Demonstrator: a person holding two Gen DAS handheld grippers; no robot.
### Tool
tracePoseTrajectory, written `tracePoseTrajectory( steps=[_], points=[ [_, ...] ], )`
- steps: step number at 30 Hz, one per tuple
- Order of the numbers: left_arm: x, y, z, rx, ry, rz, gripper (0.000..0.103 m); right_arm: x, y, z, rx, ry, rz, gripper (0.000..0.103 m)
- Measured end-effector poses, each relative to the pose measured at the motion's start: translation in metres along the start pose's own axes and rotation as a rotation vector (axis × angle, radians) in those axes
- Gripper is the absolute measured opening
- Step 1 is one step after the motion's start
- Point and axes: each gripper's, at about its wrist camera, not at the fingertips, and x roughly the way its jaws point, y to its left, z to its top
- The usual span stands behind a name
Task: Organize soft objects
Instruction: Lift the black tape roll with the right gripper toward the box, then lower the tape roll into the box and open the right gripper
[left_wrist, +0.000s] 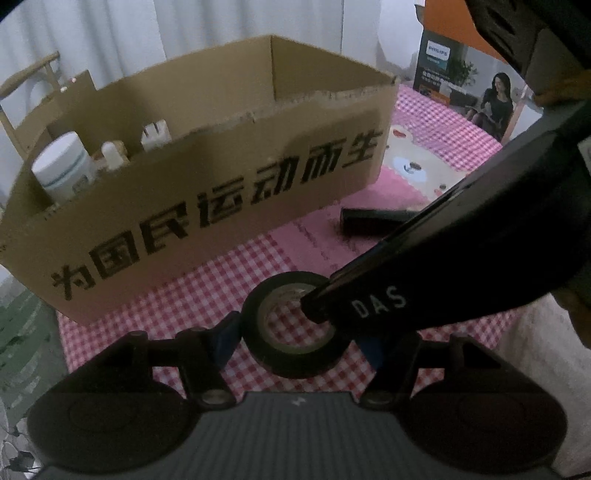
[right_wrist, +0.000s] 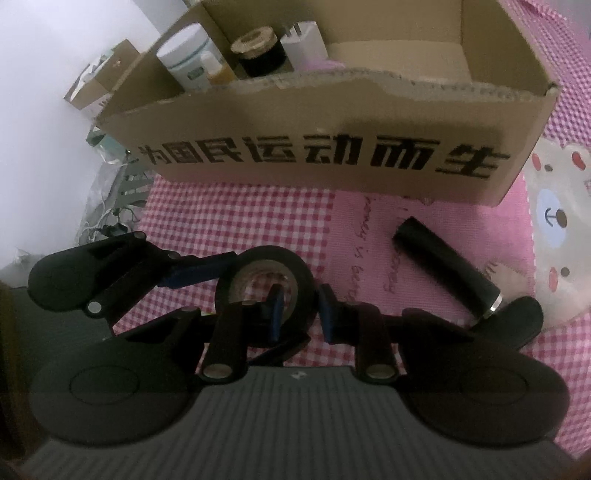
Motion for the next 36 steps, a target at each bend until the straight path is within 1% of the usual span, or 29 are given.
tracePoseTrajectory(
  steps=[6,11,14,18,22,25,28,31,36],
  points=[
    [-0.023,0.000,0.009,-0.001,-0.056,0.029,0.067,-0.026,0.009,0.005,-0.016,-0.063,0.008,0.019],
    [-0.051,-0.001,0.021,0.010,-0.127,0.055,0.067,-0.064,0.019,0.009,-0.042,-0.153,0.010,0.019],
    [-0.071,-0.005,0.032,0.035,-0.176,0.081,0.067,-0.088,0.025,0.015,-0.070,-0.210,0.005,0.019],
    [-0.089,-0.004,0.056,0.064,-0.236,0.111,0.067,-0.117,0.028,0.036,-0.120,-0.277,-0.003,0.020],
    [-0.094,0.005,0.090,0.070,-0.270,0.130,0.067,-0.134,0.024,0.071,-0.168,-0.314,-0.013,0.020],
    [-0.083,0.015,0.117,0.043,-0.269,0.129,0.067,-0.134,0.016,0.103,-0.193,-0.311,-0.027,0.020],
    [-0.065,0.030,0.141,0.003,-0.246,0.121,0.067,-0.123,0.007,0.136,-0.218,-0.280,-0.038,0.020],
    [-0.042,0.043,0.162,-0.016,-0.209,0.133,0.067,-0.103,-0.004,0.174,-0.238,-0.218,-0.039,0.020],
    [0.000,0.065,0.189,-0.078,-0.119,0.135,0.067,-0.057,-0.020,0.234,-0.277,-0.067,-0.050,0.020]
  ],
)
